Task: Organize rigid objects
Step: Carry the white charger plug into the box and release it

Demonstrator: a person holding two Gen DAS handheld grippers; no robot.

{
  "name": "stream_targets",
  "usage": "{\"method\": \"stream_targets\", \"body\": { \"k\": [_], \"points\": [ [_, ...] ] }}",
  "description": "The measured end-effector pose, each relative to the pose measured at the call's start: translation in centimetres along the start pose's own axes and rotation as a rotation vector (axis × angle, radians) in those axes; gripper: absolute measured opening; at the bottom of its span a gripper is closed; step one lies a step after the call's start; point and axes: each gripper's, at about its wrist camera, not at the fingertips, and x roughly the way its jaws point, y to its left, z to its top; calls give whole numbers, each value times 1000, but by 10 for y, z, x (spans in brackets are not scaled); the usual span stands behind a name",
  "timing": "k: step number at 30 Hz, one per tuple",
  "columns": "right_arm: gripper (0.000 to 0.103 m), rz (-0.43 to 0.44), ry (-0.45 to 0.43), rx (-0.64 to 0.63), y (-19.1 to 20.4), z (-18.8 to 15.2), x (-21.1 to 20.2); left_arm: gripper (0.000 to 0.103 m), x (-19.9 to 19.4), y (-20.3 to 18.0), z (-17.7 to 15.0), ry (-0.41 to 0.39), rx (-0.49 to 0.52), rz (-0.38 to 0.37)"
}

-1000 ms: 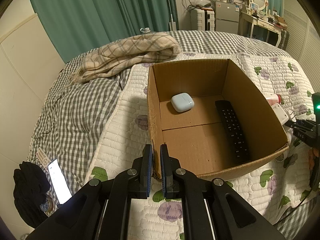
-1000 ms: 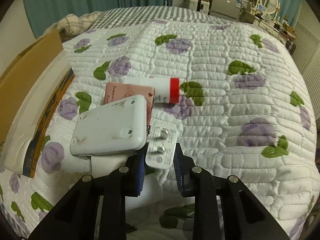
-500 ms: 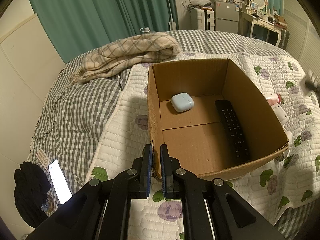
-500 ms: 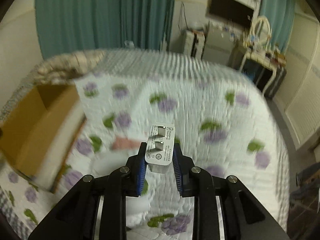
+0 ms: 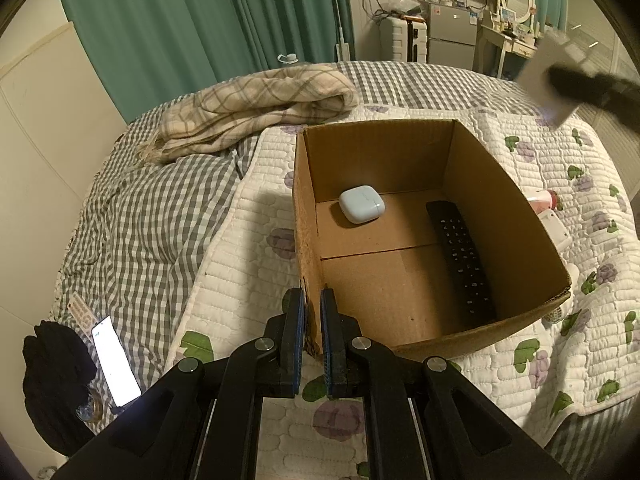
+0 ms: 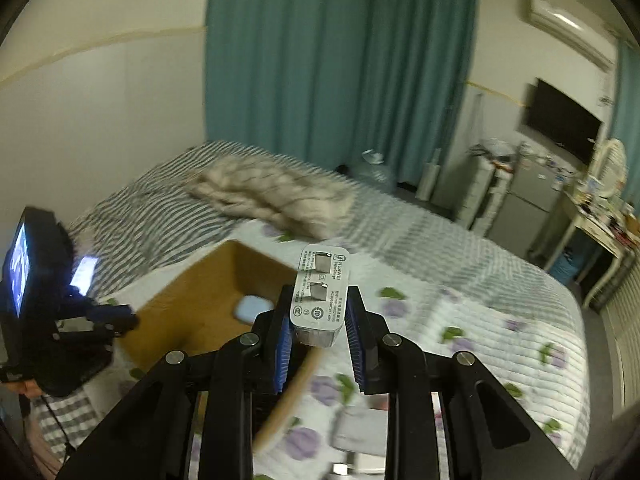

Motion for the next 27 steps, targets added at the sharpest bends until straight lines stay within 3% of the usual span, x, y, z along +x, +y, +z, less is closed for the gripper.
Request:
{"method": "stream_targets", "body": {
  "k": [4, 11, 19, 21, 23, 27],
  "points": [
    [24, 40, 72, -41, 30, -10, 36, 7, 0, -1, 0, 2, 7, 2],
    [24, 93, 197, -43, 45, -39, 79, 7, 0, -2, -1, 0, 12, 5],
    [24, 163, 204, -23, 57, -51, 87, 7, -1, -2, -1, 0, 13, 9],
    [32, 167, 193, -23, 58, -50, 83, 7, -1, -2, -1, 0, 12, 8],
    [76, 158, 157, -5, 52, -49, 74, 7, 0, -2, -1, 2, 13, -1],
    [80, 128, 60, 85, 17, -42, 46, 7, -1, -7, 0, 4, 24, -22]
  ]
}}
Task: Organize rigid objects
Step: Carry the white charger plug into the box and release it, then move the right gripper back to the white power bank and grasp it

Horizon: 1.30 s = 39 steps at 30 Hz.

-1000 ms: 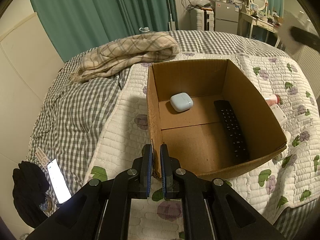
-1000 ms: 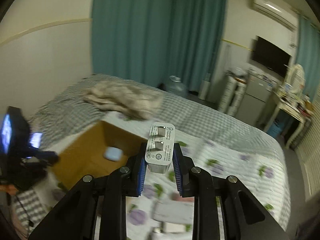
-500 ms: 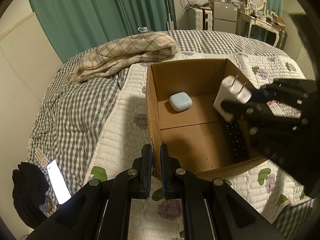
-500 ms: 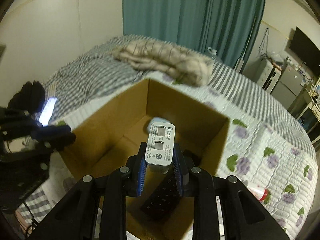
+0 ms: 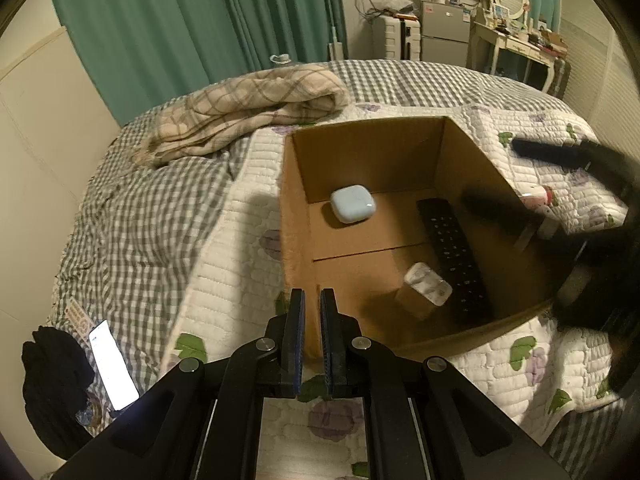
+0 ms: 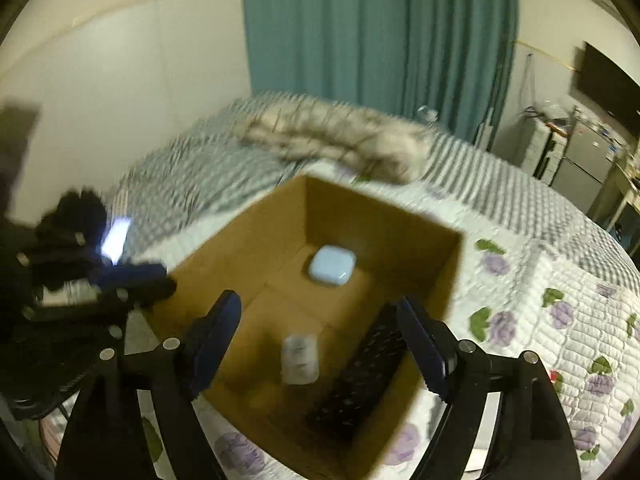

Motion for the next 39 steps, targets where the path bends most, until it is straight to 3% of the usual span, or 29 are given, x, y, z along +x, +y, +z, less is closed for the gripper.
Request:
{"method": "stream_targets", "body": {
  "k": [4, 12, 20, 31, 32, 34, 35, 39],
  "points": [
    [89, -88, -66, 75, -41, 5, -30, 7, 1, -8, -1, 3, 16, -9],
    [89, -251, -50, 165, -110, -21, -55, 7, -9, -5, 4, -22, 2, 13],
    [89, -291, 4, 239, -148, -61, -51, 9, 1, 3, 5, 5, -30, 19],
    [89, -373, 57, 266, -178, -91, -46, 10, 6, 0, 4, 20, -32, 21],
    [89, -376, 62, 272, -180, -95, -45, 12, 2, 0, 5, 10, -22, 28],
    [89, -373, 73, 285, -184, -102, -41, 31, -1, 0, 6, 1, -16, 29],
    [89, -372, 77, 292, -185, -105, -40, 48, -2, 1, 6, -5, -15, 41],
    [89, -363, 90, 310, -187, -114, -33, 50, 6, 8, 8, 9, -28, 65]
  ]
}}
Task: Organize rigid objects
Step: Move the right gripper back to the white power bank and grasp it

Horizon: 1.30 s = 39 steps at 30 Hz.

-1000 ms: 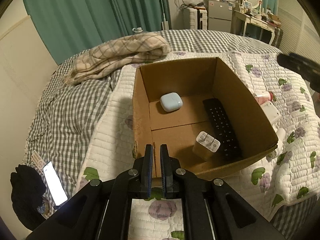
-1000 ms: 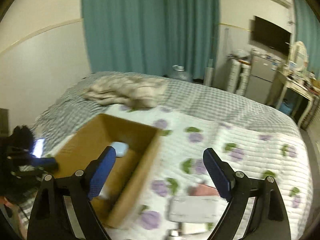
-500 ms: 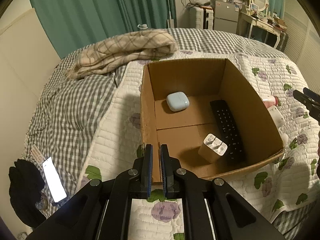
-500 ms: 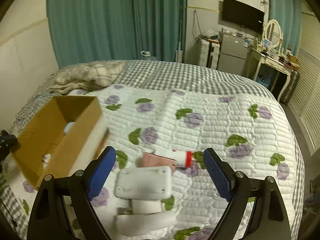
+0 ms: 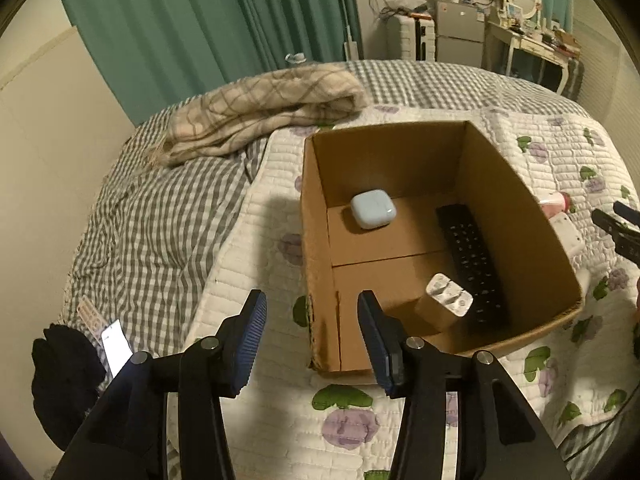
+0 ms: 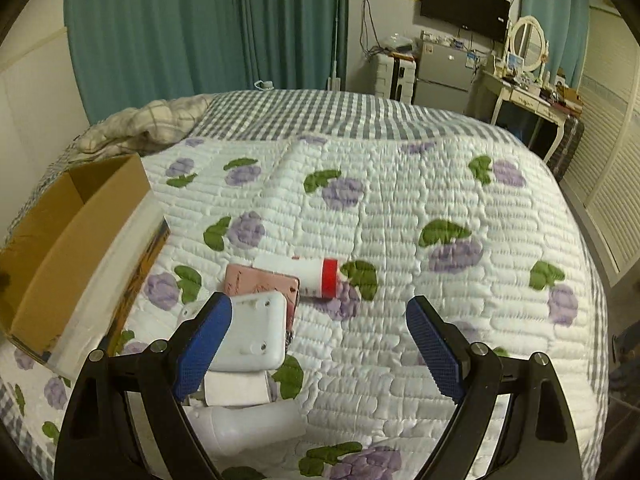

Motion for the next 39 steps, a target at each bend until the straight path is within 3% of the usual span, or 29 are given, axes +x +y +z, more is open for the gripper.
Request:
{"method": "stream_targets", "body": {
  "k": [5, 8, 12, 18, 22, 24, 29, 31, 39],
  "points": [
    [89, 6, 12, 16, -3, -2, 4, 47, 8, -1, -2, 18, 3, -11],
    [89, 10, 28, 21, -3, -4, 10, 29, 13, -3, -3, 33, 7, -18],
    [89, 29, 75, 12, 1, -7, 23, 16, 17, -5, -4, 39, 19, -10],
    [89, 126, 215, 27, 13, -12, 61, 10, 17, -3, -4, 36, 19, -1],
    [89, 235, 285, 87, 16, -11, 84, 10, 17, -2, -4, 35, 18, -2],
    [77, 282, 294, 105, 21, -11, 89, 10, 17, -3, -4, 34, 16, -4],
    [37, 229, 187, 42, 39, -5, 57, 9, 17, -2, -5, 34, 18, -3],
    [30, 243, 136, 33, 46, 0, 41, 9, 16, -2, -4, 33, 17, -3],
    [32, 210, 80, -16, 73, 5, 36, 9, 17, -2, -3, 33, 12, -6]
  ]
}}
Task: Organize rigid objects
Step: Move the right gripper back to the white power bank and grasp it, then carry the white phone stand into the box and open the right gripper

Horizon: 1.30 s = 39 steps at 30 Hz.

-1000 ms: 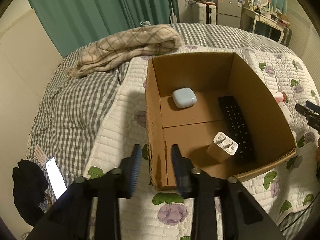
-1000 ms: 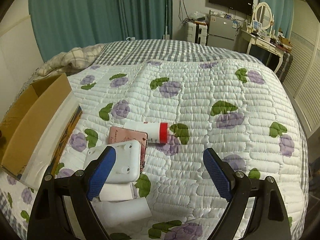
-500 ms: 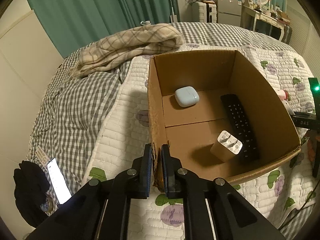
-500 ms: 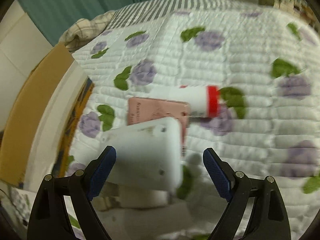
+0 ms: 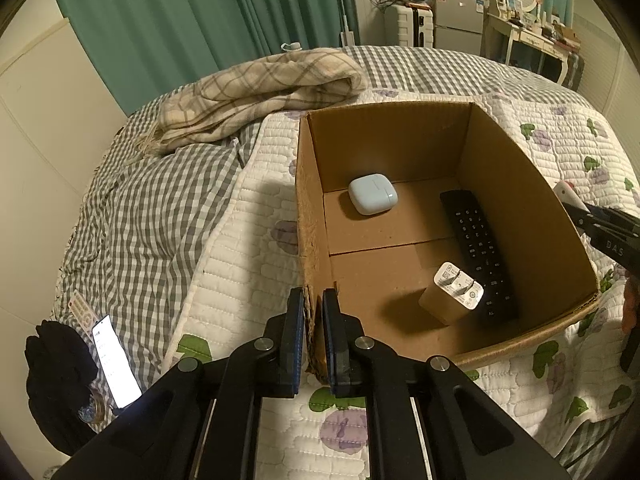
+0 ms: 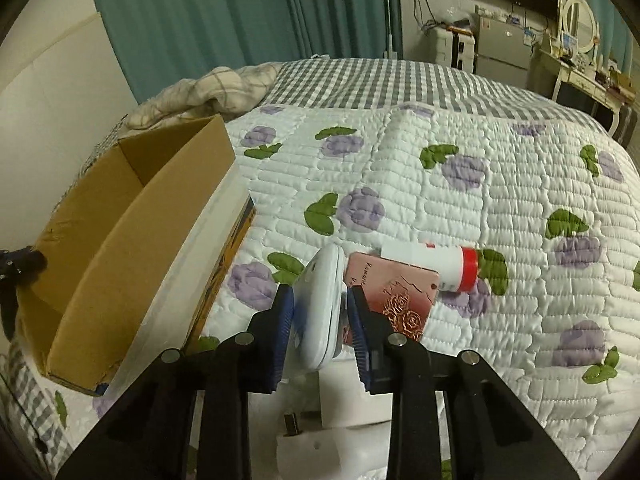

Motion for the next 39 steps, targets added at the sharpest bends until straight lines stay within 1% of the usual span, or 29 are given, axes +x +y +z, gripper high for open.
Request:
{"method": "stream_targets", "body": {
  "k": [1, 2, 3, 4, 7, 9, 10, 14, 16, 19, 22, 24, 26, 30, 32, 34, 35, 37, 39],
  "points": [
    [35, 28, 30, 17, -2, 0, 7, 9, 0, 0, 0, 0, 0, -1],
    [36, 65, 68, 42, -6, -1, 16, 9, 0, 0, 0, -1, -2, -2],
    [35, 87, 98, 74, -8, -5, 27, 9, 0, 0, 0, 0, -2, -3],
    [32, 75, 100, 73, -7, -6, 32, 9, 0, 1, 0, -1, -2, -7],
    [29, 51, 58, 51, -1, -6, 22, 9, 0, 1, 0, 2, -1, -7],
    [26, 10, 15, 6, 7, -3, 10, 9, -1, 0, 1, 0, -3, -11],
    [25, -17, -13, -14, 10, -1, 0, 9, -1, 0, 1, -1, -3, -12],
    [25, -39, -120, -56, 20, 14, -42, 9, -2, 0, 0, -5, -6, -16],
    [25, -54, -188, -102, 34, 26, -67, 9, -2, 1, -1, -6, -6, -17],
    [25, -19, -263, -155, 58, 47, -97, 9, -3, 1, -1, -10, -10, -24],
    [25, 44, -291, -211, 88, 63, -110, 9, -3, 1, -1, -12, -10, -25],
    [25, 60, -283, -254, 107, 69, -104, 9, -3, 1, -1, -11, -12, -25],
    [25, 56, -262, -315, 128, 70, -92, 9, -3, 1, -2, -11, -10, -23],
    [25, 35, -182, -416, 166, 63, -54, 9, -5, 2, -1, -11, -19, -29],
    [25, 10, -140, -452, 176, 55, -36, 9, -6, 1, -1, -12, -23, -31],
    [25, -45, -94, -507, 187, 48, -14, 9, -6, 2, -1, -13, -24, -32],
    [25, -58, -81, -519, 189, 45, -8, 9, -6, 2, -1, -13, -26, -36],
    [25, -61, -45, -529, 192, 37, 2, 9, -6, 2, -1, -13, -29, -41],
    [25, -41, -19, -527, 190, 32, 6, 9, -5, 4, -2, -15, -28, -43]
  ]
}}
